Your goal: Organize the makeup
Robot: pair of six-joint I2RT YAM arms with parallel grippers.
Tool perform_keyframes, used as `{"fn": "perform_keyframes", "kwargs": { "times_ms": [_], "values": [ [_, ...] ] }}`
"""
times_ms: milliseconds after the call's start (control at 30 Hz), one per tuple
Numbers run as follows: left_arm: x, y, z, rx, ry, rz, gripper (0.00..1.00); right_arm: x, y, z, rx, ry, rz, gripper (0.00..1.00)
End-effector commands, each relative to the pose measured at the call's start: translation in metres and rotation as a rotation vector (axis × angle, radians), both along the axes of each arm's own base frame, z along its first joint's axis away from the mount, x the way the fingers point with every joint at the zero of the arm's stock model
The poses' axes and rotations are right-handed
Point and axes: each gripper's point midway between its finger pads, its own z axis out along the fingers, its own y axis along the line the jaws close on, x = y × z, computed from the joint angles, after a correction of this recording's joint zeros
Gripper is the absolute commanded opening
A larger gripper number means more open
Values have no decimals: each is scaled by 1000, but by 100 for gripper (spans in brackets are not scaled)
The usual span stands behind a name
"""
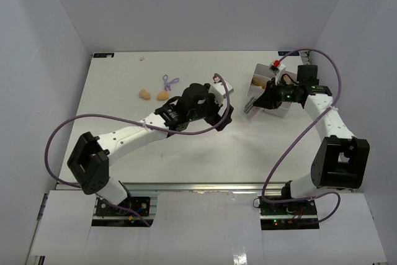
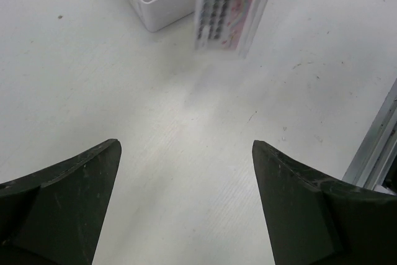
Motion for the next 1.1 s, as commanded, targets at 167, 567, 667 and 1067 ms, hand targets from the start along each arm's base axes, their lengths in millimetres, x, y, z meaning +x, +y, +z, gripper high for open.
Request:
{"fn": "perform_keyframes", "kwargs": {
  "times_ms": [167,567,667,1067],
  "values": [
    [0,108,32,-76,55,142,98,20,-69,56,-194,-518,-4,11],
    [-19,151,22,-104,-20,233,98,55,-123,88,-413,-820,-191,8],
    [-18,152,22,-98,-24,241,98,64,-130,85,-447,-852,-199,9],
    [-17,153,18,-91,-19,243,98,89,-144,67,-532,-883,-117,8]
  ]
}}
